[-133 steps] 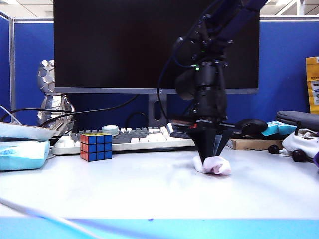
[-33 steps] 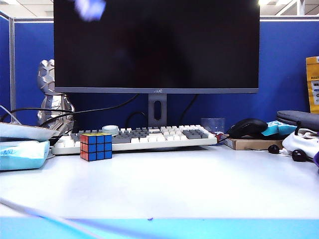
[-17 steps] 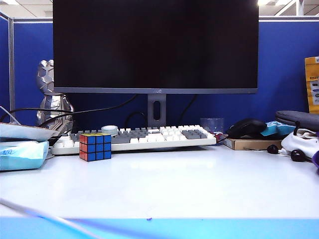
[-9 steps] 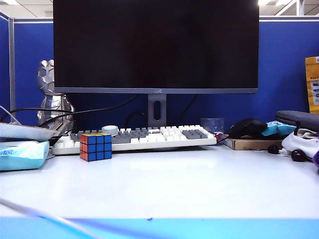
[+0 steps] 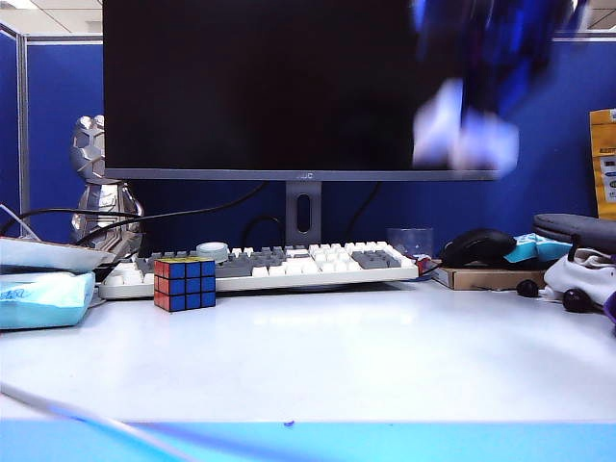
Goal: Use the wet wipes on the table to wipe the cherry juice off the table, then put the wipes back on the table.
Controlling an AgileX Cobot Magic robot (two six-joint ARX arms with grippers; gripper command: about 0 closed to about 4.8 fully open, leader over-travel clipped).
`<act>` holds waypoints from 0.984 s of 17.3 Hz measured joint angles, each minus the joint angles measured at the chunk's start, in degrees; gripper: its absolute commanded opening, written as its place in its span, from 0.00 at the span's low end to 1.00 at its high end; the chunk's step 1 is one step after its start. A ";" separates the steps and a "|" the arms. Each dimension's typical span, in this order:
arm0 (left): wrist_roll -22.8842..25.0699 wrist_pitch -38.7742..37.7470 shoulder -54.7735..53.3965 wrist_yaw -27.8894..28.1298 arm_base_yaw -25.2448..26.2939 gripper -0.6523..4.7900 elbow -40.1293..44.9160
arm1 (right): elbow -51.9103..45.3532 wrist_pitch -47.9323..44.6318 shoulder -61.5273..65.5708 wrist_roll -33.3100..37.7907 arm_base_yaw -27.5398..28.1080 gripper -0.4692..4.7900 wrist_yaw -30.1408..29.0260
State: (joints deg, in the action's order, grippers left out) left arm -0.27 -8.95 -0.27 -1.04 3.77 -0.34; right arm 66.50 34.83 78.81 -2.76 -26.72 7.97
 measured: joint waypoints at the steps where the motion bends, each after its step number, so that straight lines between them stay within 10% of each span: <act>1: 0.00 0.00 0.00 0.00 0.00 0.12 0.00 | -0.35 0.66 2.80 0.13 -0.31 0.08 -0.74; 7: 0.00 -0.02 0.00 0.00 0.00 0.12 0.00 | -0.09 3.65 15.39 4.33 -0.24 0.14 -4.02; 8: 0.00 -0.02 0.00 0.00 0.00 0.12 0.00 | -0.09 3.63 15.58 4.42 -0.26 0.57 -4.02; 9: 0.00 -0.02 0.00 0.00 0.00 0.12 0.00 | 0.15 3.67 15.45 4.42 -0.26 0.61 -4.02; 13: 0.00 -0.02 0.00 0.00 0.00 0.12 0.00 | 2.54 5.35 14.69 4.66 -0.26 0.44 -3.98; 15: 0.00 0.00 0.00 0.00 0.00 0.12 0.00 | 4.48 6.47 14.05 4.63 -0.26 0.09 -3.76; 17: -0.02 0.00 0.00 0.00 0.00 0.12 0.00 | 6.32 6.62 12.98 4.68 -0.26 0.09 -2.62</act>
State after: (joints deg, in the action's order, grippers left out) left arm -0.30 -8.95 -0.27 -1.04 3.77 -0.34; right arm 72.82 41.45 91.79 1.91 -26.98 5.34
